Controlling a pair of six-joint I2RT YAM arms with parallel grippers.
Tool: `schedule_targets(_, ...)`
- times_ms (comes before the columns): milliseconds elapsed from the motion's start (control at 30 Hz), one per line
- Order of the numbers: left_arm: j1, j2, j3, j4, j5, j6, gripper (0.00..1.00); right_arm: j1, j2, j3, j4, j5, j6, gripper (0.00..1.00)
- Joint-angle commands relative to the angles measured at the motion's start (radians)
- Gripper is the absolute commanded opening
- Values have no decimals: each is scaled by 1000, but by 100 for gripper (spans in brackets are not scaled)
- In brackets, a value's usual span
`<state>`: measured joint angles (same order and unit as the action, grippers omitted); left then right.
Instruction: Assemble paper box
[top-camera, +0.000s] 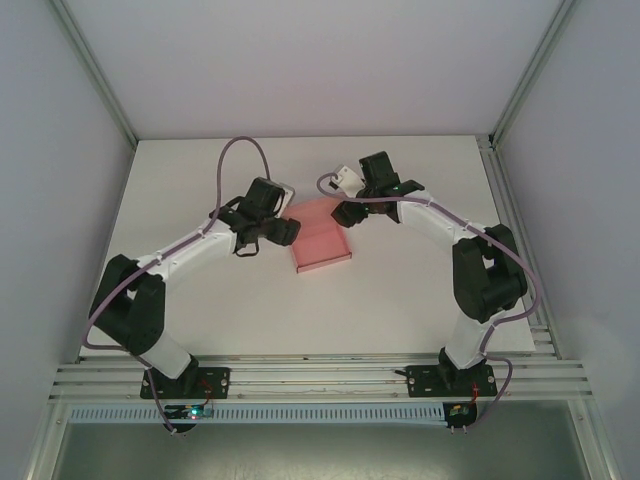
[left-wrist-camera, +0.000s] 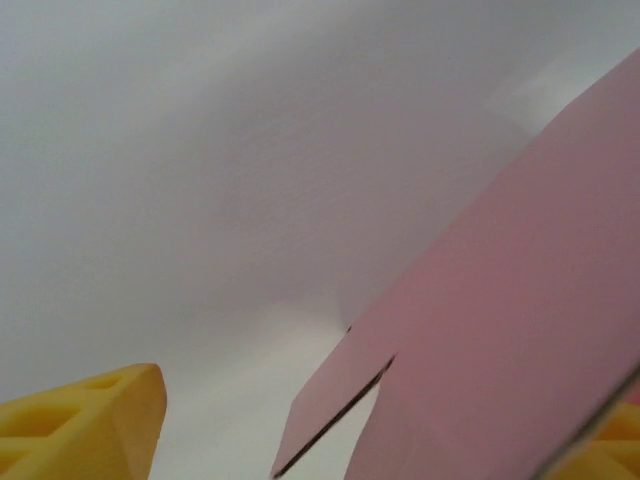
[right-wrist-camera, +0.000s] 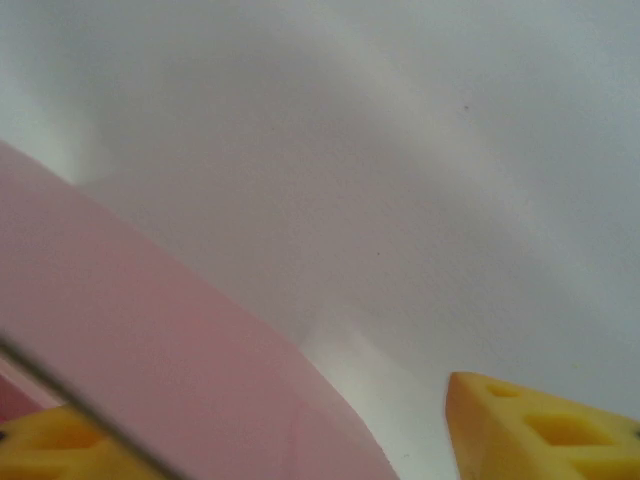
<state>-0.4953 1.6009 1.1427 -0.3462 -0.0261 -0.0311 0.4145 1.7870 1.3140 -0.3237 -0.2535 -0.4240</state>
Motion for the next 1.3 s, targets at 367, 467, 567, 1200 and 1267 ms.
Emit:
schedule_targets(367, 11, 70, 111, -133, -103, -29, 37, 29, -7, 18, -74, 112, 76, 5)
schedule_targets(467, 10, 82, 123, -166, -129, -40, 38, 40, -35, -18, -49, 150, 109, 2)
schedule_targets(567, 10, 84, 115, -157, -112, -37, 37, 53, -64, -51, -36, 154, 120, 2)
schedule_targets(1200, 6, 88, 186, 2, 4, -427, 0, 184, -67, -106, 359, 494, 768, 0)
schedule_targets(1267, 7, 95, 186, 15, -29, -445, 0, 199, -47, -108, 433, 471, 826, 0)
